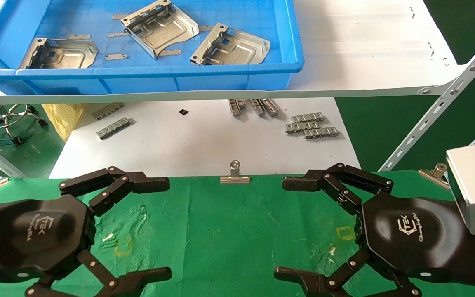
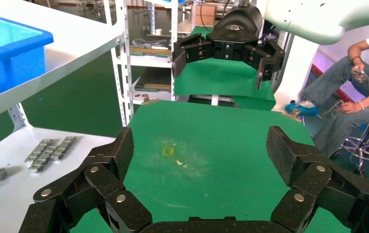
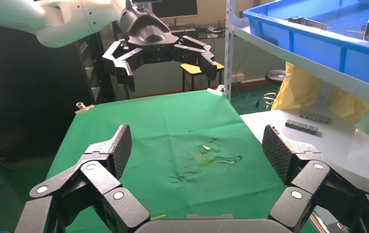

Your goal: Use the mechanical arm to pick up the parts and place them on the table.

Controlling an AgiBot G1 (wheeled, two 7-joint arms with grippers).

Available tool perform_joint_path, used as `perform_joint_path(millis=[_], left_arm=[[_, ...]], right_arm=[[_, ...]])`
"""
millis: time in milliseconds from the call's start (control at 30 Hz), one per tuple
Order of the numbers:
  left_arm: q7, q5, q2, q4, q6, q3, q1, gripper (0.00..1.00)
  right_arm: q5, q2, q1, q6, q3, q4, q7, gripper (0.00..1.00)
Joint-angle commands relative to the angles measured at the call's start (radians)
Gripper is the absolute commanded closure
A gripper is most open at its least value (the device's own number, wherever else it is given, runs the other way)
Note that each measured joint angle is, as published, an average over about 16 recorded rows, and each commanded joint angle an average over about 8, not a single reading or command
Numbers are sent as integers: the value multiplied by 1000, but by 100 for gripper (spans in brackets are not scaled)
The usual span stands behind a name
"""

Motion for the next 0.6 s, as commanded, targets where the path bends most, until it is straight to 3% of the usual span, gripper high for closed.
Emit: perform_joint_path(millis=[33,600], left_arm=[[0,0,0,0,0,0,0,0],[0,0,0,0,0,0,0,0]], right_arm=[[0,0,0,0,0,0,0,0],[0,0,0,0,0,0,0,0]])
